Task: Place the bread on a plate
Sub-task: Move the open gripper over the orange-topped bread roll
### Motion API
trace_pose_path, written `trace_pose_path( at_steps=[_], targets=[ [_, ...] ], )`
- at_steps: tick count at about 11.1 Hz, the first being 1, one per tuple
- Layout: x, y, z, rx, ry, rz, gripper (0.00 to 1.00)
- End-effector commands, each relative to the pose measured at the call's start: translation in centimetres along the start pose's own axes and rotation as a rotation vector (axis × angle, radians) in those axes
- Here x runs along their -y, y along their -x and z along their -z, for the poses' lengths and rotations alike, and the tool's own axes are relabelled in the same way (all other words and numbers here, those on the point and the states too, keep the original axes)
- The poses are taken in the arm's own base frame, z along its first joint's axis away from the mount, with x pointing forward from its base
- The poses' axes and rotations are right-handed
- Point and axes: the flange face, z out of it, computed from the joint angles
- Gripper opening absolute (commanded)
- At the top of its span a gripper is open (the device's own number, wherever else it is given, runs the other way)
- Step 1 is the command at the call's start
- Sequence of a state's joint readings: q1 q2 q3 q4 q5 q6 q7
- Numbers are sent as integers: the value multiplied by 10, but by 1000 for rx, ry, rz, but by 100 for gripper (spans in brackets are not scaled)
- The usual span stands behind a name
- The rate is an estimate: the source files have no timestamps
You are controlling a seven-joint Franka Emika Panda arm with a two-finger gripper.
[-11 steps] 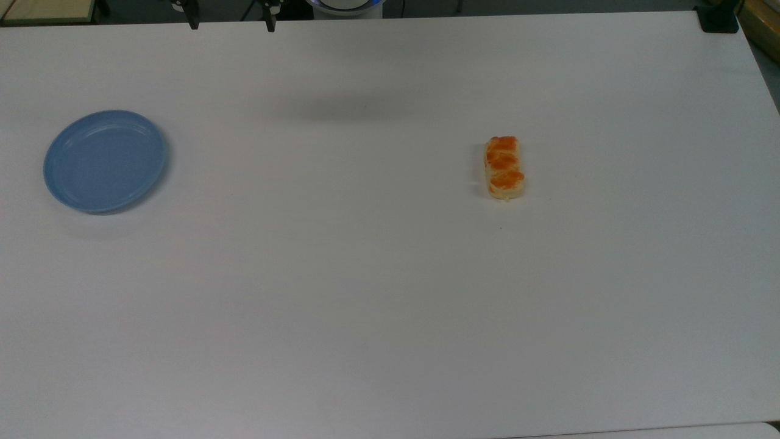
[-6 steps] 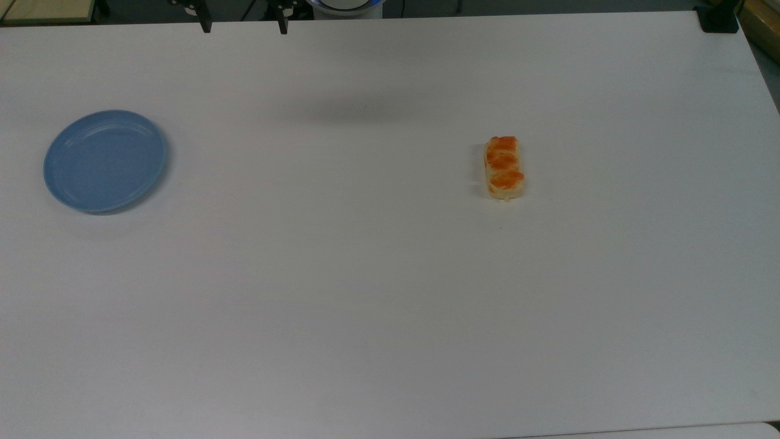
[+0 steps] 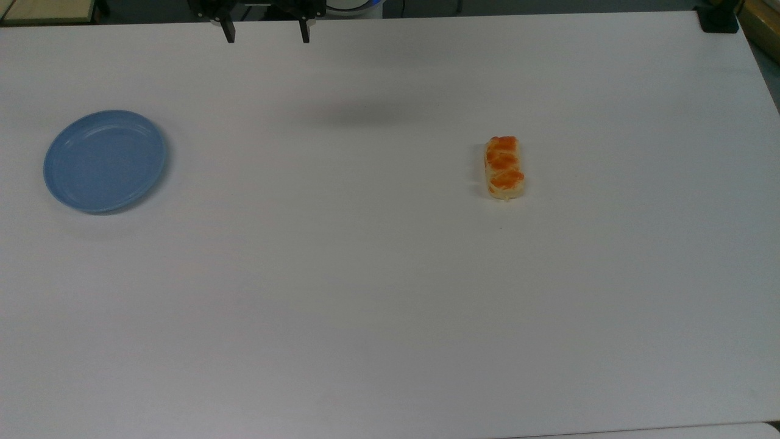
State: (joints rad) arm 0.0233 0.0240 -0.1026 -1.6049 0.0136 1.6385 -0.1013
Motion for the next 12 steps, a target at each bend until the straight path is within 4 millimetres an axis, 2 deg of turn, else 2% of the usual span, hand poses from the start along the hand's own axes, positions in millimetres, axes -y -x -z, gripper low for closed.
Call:
trace_pose_path(
  at_steps=[1, 2, 3, 6, 8, 9, 12],
  targets=[
    [33, 3, -21, 35, -17, 36, 100],
    [50, 2, -36, 39, -18, 64, 100],
    [60, 3, -59, 42, -19, 85, 100],
    [96, -2, -107, -38, -24, 136, 100],
    [122, -5, -124, -15, -108, 89, 100],
    [137, -4, -126, -6, -140, 79, 100],
    [196, 3, -143, 28, -147, 50, 100]
  ],
)
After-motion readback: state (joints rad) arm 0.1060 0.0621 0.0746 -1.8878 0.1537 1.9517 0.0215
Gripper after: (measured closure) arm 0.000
